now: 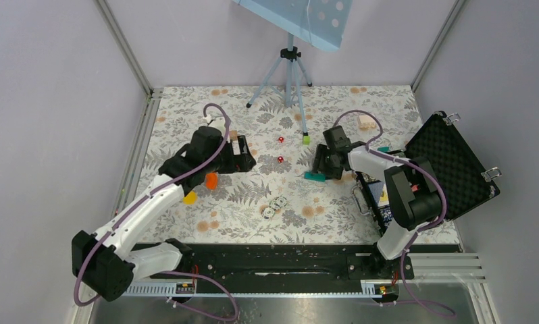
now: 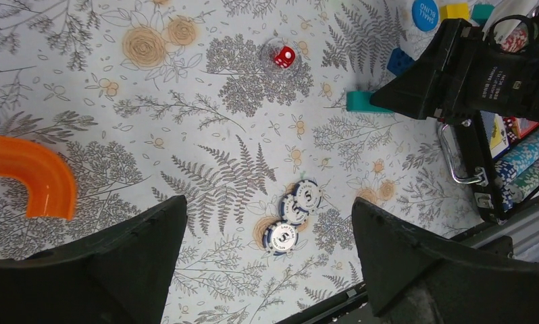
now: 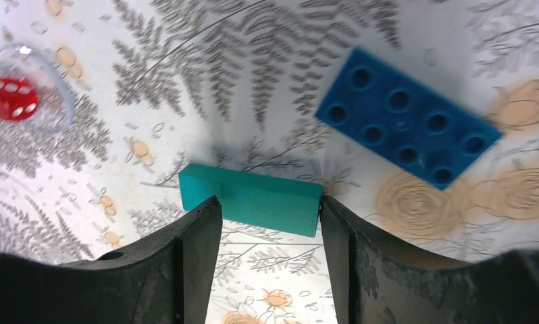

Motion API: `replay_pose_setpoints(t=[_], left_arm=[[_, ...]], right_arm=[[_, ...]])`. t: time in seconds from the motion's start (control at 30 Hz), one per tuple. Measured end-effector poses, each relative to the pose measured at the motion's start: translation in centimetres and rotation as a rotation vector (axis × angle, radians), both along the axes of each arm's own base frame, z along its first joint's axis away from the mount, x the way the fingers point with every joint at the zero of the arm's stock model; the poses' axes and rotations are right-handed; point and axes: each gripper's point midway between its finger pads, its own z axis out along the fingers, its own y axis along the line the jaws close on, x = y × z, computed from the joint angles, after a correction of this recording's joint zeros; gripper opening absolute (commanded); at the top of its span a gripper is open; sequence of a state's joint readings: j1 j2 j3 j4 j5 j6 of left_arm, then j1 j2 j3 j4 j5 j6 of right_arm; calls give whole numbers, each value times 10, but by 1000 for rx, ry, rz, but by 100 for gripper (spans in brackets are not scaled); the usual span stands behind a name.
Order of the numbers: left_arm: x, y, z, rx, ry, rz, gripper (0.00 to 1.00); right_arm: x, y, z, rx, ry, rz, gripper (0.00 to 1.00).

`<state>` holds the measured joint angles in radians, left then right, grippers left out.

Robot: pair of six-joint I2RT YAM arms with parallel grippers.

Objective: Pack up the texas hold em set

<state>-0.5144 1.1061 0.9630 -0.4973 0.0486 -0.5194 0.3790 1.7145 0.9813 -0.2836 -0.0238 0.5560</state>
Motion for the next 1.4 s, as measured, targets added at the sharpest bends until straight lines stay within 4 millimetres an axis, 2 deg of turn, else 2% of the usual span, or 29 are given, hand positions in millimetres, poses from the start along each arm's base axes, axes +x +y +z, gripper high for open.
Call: replay_pose_setpoints(t=[0.1,0.23,0.33,0.43,0.57,0.63,0.73,0.87,1.07,1.2,1.4], left_arm=[[0,-7,-11,15,27,-14,91],[8,-10,-20,65,37,-40,92],[22,-17,-12,99,-8,-92,93],[38,-32,4,110,-103,-189,93],[55,-55,21,136,-303,-368,95],[60,-67,26,158,-437,-477,95],[56,-84,23,215,-638,-687,93],[44,-117,0,251,-793,-972,88],[38,-160,-48,282,-792,-1321,85],[42,-173,-65,326,-775,-1467,81],[37,-173,-91,342,-714,-1575,76]], right_arm=[[-5,16,1,33,0,44,64],[-10,34,4,79,-2,106,71],[-10,40,7,92,-10,130,79],[-9,37,15,86,-30,133,81],[-1,28,49,101,-94,117,82],[6,16,73,120,-151,80,82],[14,-11,106,144,-227,5,82],[7,-44,137,162,-308,-76,83],[-20,-46,148,180,-319,-49,84],[-28,-45,144,183,-303,-38,84],[-37,-47,132,170,-262,-32,85]])
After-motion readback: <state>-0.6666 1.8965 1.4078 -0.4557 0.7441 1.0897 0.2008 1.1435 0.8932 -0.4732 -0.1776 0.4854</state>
